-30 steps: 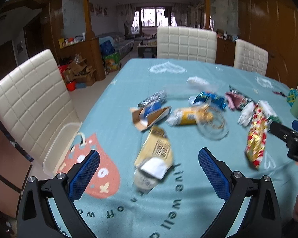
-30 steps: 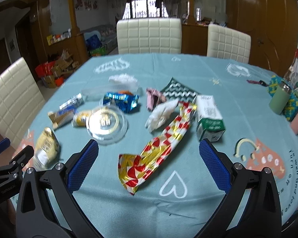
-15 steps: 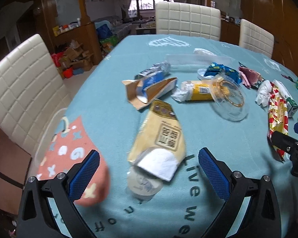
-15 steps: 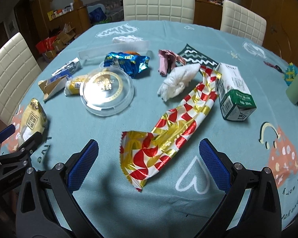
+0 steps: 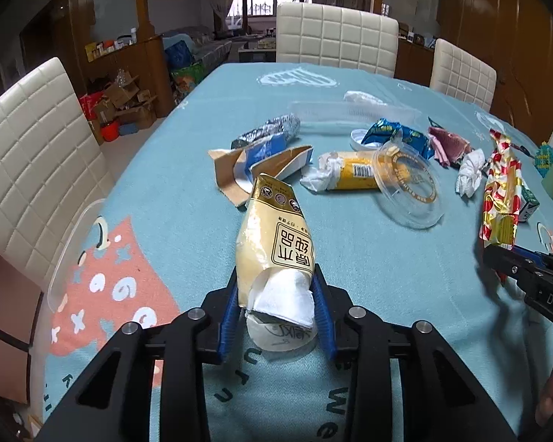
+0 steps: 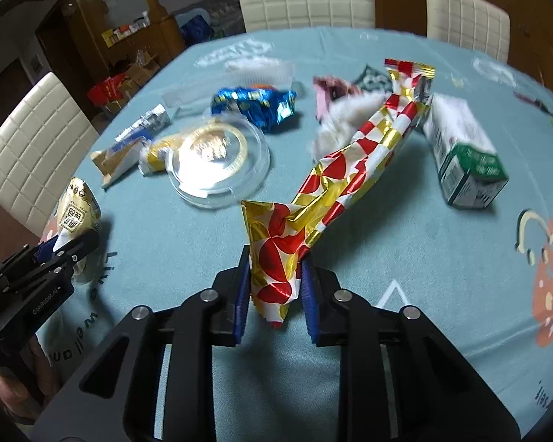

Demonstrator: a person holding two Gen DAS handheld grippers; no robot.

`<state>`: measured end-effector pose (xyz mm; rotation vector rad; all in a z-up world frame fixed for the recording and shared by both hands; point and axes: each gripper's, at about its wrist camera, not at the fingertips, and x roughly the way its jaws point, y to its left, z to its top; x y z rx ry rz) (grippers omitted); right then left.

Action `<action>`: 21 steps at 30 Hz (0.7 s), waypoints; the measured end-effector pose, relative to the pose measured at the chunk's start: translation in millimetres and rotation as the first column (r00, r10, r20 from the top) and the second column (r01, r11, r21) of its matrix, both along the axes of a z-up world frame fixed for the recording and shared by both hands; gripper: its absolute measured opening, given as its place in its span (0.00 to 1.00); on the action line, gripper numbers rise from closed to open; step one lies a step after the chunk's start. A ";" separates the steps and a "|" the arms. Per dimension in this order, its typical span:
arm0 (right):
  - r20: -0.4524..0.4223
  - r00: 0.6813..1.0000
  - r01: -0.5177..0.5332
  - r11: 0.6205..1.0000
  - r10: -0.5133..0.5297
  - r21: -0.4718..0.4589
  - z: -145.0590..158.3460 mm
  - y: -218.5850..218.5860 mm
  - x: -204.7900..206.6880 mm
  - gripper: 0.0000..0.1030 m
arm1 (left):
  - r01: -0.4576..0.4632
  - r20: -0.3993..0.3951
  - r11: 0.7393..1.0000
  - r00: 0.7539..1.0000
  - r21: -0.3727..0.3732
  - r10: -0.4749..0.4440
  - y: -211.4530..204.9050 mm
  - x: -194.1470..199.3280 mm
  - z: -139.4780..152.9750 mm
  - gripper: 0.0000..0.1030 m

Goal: Collect trash
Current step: 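Grasp the red-gold wrapper with the right tool while the left tool grasps the yellow-white snack bag, then carry both items to the clear bin and open both tools over it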

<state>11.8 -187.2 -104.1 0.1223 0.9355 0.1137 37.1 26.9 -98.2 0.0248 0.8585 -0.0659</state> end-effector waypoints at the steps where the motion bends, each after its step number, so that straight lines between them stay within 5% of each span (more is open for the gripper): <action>1: 0.028 1.000 -0.003 1.000 0.003 -0.008 5.5 1.7 -2.5 0.23 | 0.001 0.009 1.000 1.000 0.001 -0.001 -0.4 -1.2 2.2 0.33; 8: 0.146 0.987 -0.052 0.993 0.067 -0.103 35.0 22.6 -9.8 0.22 | 0.000 0.104 1.000 0.995 0.004 -0.001 1.0 -13.7 25.2 0.32; 21: 0.104 0.931 -0.338 0.933 0.350 -0.121 35.4 128.2 15.5 0.22 | -0.188 0.121 0.982 0.975 0.019 0.185 84.4 -16.1 29.2 0.32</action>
